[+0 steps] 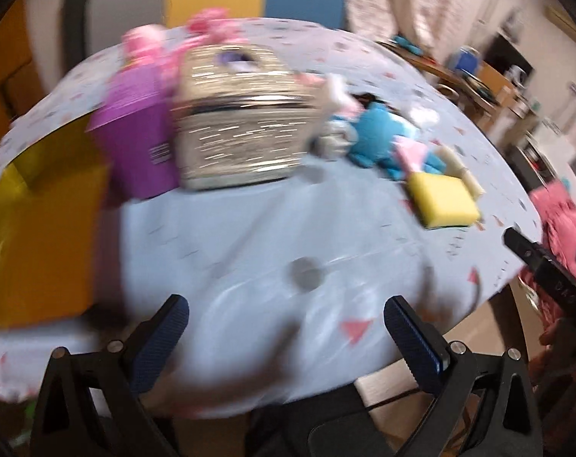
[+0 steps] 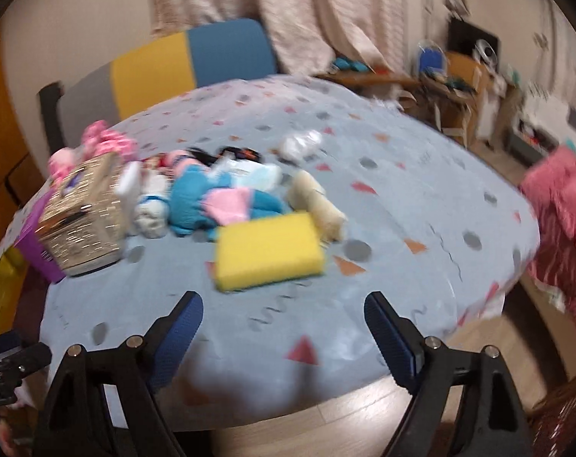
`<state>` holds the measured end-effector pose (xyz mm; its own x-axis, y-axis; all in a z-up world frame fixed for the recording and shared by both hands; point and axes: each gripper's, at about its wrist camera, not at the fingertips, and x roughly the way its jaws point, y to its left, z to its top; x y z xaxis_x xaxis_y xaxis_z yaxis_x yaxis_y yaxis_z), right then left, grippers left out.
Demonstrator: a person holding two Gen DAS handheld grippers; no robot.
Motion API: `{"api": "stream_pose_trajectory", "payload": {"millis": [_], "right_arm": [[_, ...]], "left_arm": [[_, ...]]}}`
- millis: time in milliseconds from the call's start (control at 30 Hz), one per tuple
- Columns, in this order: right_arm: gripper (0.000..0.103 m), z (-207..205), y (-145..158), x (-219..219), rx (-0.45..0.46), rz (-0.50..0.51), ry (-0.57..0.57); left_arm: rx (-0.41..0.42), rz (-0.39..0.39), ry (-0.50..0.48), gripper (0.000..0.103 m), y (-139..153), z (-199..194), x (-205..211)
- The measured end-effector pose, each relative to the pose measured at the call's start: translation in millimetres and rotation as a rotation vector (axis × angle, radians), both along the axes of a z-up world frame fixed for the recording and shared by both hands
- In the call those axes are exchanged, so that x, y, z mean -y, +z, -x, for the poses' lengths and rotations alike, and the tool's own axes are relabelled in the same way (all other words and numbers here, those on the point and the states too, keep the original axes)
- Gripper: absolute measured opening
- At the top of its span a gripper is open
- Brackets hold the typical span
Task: Organize soft objects
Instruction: 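Move the left tool toward the yellow sponge beside the plush pile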
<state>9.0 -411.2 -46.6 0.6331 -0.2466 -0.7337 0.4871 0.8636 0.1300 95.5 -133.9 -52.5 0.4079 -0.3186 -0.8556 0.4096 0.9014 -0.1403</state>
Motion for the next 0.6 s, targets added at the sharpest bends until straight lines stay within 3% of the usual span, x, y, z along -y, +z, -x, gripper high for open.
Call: {"api": "stream_pose_trajectory", "payload": {"millis": [67, 233, 333, 400, 600], "right_arm": [[0.088, 4, -11, 19, -0.02, -0.037, -0.05], [0.088, 20, -27, 53, -0.032, -0.065, -0.148], [0.088, 30, -31, 68, -0.012, -0.093, -0.187], [0.088, 34, -34, 74, -0.002, -0.106, -0.197], [0.088, 39, -36, 90, -0.005, -0.104, -0.23]], "left_arm": [[-0.002, -0.001, -0.051, 0.103, -5, -6, 31], [-0.053, 0.14, -0.208, 0.103, -15, -29, 95], [-0.068, 0.16, -0.297, 0.103, -21, -41, 133], [-0.058, 0.152, -0.373, 0.103, -25, -48, 157], [0.078, 0.009, -0.563, 0.103, -35, -58, 222]]}}
